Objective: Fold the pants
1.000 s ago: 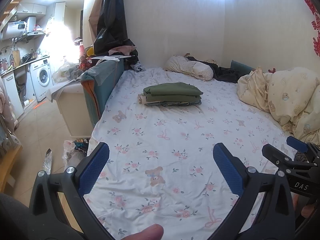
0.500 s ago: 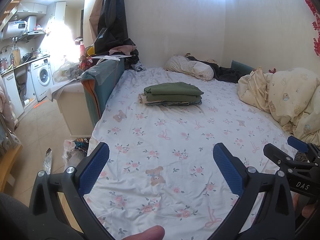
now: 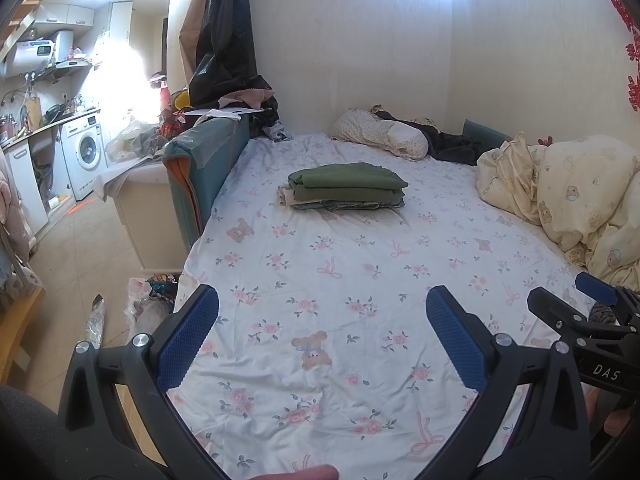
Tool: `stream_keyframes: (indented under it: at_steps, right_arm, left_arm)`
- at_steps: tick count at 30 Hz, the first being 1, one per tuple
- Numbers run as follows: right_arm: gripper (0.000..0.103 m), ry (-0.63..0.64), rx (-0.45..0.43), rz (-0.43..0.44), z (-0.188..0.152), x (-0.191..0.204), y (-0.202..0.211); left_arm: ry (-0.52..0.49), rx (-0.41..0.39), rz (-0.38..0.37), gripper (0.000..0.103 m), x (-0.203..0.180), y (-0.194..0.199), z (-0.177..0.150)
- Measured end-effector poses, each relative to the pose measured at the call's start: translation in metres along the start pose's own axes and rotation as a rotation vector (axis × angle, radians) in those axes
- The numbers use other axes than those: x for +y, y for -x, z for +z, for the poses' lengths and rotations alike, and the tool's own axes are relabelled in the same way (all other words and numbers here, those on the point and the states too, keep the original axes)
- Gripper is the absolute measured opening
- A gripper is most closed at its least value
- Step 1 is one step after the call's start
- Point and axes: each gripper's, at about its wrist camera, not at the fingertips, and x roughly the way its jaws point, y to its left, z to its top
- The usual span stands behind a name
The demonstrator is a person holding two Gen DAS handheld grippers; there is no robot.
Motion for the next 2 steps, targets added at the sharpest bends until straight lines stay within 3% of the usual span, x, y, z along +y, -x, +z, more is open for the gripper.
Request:
stream_keyframes:
  at_steps: [2]
  right_arm:
    - [0.103,0.0,0.001,0.001,-0.0002,-0.0006,-0.0003]
  left_arm:
    - [0.005,0.0,-0.003,0.102,0.0,0.0002,-0.0011]
